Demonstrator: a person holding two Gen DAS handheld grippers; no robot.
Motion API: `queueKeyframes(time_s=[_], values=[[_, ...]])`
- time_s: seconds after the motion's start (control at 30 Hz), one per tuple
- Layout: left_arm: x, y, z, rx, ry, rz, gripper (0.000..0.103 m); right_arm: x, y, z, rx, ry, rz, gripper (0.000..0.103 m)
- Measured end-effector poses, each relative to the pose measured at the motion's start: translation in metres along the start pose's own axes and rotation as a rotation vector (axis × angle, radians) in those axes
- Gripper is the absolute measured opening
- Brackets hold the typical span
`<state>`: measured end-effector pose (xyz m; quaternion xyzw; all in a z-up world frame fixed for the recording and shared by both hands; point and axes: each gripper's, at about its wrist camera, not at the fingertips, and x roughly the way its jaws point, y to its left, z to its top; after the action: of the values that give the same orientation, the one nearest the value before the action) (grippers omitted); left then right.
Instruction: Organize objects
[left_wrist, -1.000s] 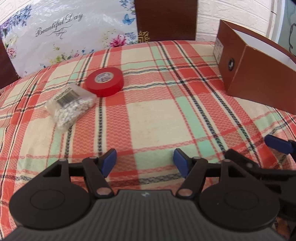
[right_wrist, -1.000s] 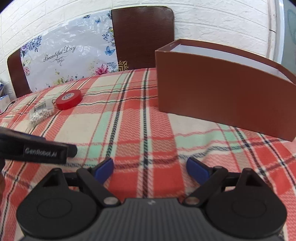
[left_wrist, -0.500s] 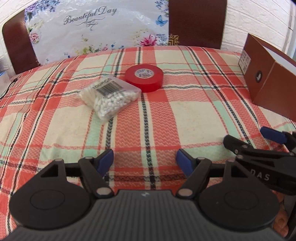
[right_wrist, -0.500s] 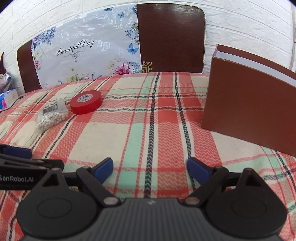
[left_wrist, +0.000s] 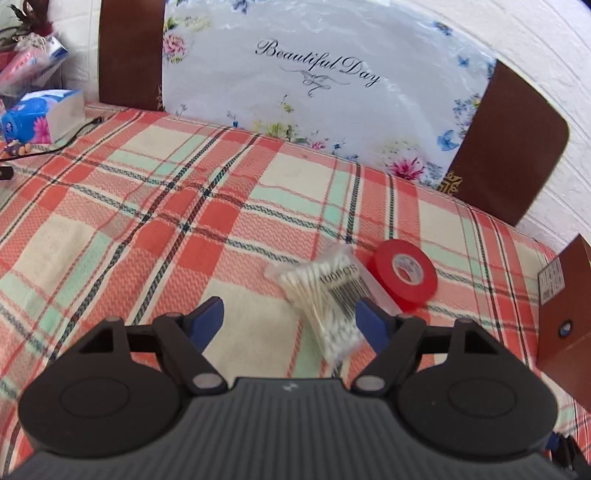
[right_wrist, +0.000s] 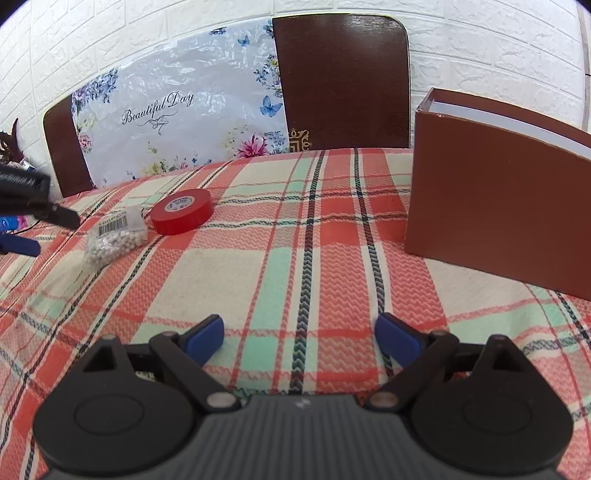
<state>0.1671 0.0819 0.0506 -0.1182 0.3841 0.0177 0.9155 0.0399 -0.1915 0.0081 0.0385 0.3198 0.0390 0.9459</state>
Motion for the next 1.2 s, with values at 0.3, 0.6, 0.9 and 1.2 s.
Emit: queueKeyframes(time_s=[0.3, 0.6, 0.9, 1.2], values=[[0.043, -0.019, -0.001, 0.075, 0.087, -0.068, 0.066, 0.002, 0.0, 0.0, -0.003, -0.004, 0.017, 0.097], [0.023, -0.049, -0.035, 0.23, 0.098, -0.134, 0.031, 0.002, -0.001, -0.001, 0.005, -0.008, 0.026, 0.097], [0.001, -0.071, -0.065, 0.301, 0.128, -0.216, 0.028, -0.001, -0.004, -0.001, 0.03, -0.018, 0.039, 0.095], [-0.016, -0.086, -0.088, 0.272, 0.227, -0.379, 0.028, -0.022, -0.024, -0.01, 0.111, -0.019, 0.023, 0.095]])
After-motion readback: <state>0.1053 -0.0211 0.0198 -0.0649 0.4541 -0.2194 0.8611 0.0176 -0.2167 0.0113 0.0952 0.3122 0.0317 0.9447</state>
